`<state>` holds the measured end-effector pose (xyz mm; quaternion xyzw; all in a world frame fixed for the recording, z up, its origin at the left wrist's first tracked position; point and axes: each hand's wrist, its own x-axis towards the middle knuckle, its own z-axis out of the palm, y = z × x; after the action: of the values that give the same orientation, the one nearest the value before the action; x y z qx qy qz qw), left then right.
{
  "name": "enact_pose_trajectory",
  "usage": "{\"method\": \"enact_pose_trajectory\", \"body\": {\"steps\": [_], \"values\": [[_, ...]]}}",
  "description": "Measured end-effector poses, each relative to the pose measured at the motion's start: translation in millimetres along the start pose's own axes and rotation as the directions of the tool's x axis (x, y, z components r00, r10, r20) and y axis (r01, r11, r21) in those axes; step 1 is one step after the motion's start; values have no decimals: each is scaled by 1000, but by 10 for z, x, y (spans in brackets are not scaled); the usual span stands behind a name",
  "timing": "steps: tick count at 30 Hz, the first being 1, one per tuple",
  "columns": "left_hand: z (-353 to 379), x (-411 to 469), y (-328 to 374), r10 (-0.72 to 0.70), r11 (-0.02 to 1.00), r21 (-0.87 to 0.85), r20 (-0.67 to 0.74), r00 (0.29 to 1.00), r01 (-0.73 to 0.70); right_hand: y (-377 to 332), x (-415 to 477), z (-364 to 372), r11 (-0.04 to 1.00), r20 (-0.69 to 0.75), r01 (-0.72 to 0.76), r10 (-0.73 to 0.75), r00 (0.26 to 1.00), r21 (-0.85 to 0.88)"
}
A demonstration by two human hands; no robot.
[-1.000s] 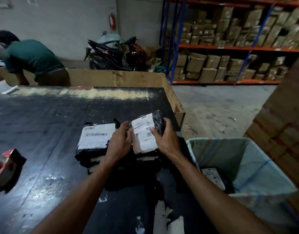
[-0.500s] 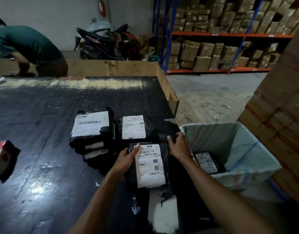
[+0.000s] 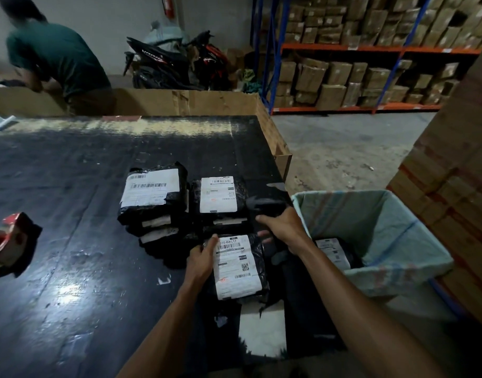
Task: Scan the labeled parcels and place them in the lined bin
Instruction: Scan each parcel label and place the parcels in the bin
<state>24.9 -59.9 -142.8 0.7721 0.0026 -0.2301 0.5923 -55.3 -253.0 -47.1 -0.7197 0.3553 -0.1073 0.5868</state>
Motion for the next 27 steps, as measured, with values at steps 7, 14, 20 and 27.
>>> {"method": "enact_pose_trajectory", "body": {"steps": [7,14,20,27], "values": [[-32,-35,19,65,996,63,1,998,-65,-328,-374,230,951,397,11,119,910,-309],[-53,-46,-8,71,994,82,48,996,-74,-873,-715,116,899,385,138,37,922,-415],[-39,-33,-17,119,988,93,58,991,-125,-1098,-831,13,893,356,169,-10,934,-418],[-50,-23,-8,114,987,105,66,991,-121,-936,-783,104,907,384,150,14,923,-393]]}}
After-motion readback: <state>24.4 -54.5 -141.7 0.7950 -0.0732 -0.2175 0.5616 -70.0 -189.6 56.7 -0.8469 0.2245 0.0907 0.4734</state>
